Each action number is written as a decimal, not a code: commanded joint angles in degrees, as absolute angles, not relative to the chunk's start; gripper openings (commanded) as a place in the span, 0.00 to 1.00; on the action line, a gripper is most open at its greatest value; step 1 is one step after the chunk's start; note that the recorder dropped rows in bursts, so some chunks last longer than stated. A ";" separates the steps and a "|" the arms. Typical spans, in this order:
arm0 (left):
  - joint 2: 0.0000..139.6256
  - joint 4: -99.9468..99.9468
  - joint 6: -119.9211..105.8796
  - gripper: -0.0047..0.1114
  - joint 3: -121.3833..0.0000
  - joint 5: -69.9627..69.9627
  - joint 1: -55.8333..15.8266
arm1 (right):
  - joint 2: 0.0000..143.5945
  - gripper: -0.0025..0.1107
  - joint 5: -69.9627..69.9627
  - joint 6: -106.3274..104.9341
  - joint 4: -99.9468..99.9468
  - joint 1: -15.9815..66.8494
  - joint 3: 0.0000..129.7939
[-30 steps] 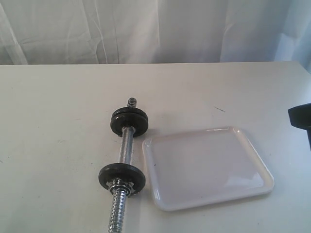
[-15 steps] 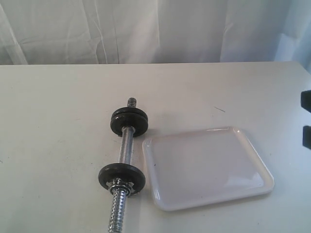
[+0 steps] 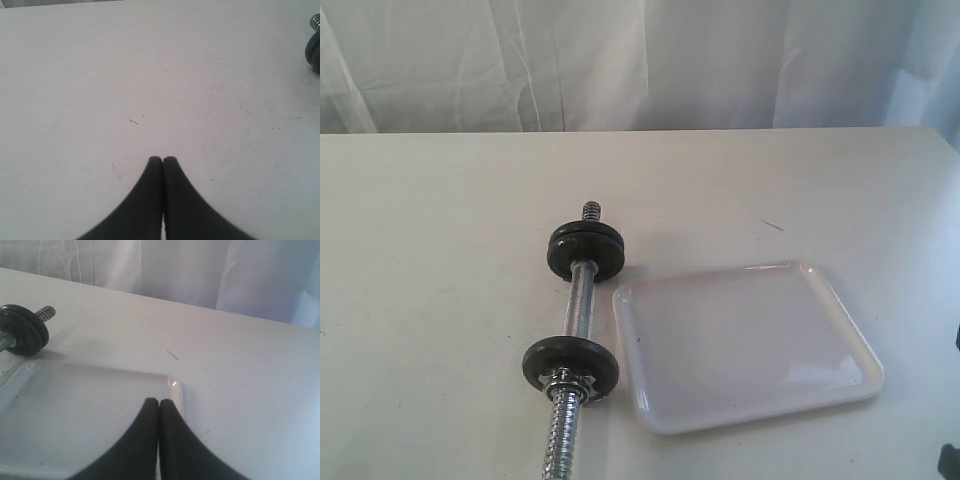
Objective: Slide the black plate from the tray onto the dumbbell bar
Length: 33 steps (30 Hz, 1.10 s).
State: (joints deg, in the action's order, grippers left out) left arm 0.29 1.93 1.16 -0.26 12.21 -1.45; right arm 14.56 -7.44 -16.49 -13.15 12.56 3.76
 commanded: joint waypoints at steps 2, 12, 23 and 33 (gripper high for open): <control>0.00 2.44 1.11 0.04 0.00 11.97 -1.36 | 9.31 0.02 -6.34 -14.39 -13.06 12.53 0.00; 0.00 2.44 1.11 0.04 0.00 11.97 -1.36 | 4.52 0.02 -13.56 -8.03 -12.98 12.53 0.00; 0.00 2.44 1.11 0.04 0.00 11.97 -1.36 | 4.54 0.02 -18.12 0.00 -6.16 12.53 0.00; 0.00 2.44 1.11 0.04 0.00 11.97 -1.36 | 4.54 0.02 -18.01 0.00 -5.57 12.53 0.00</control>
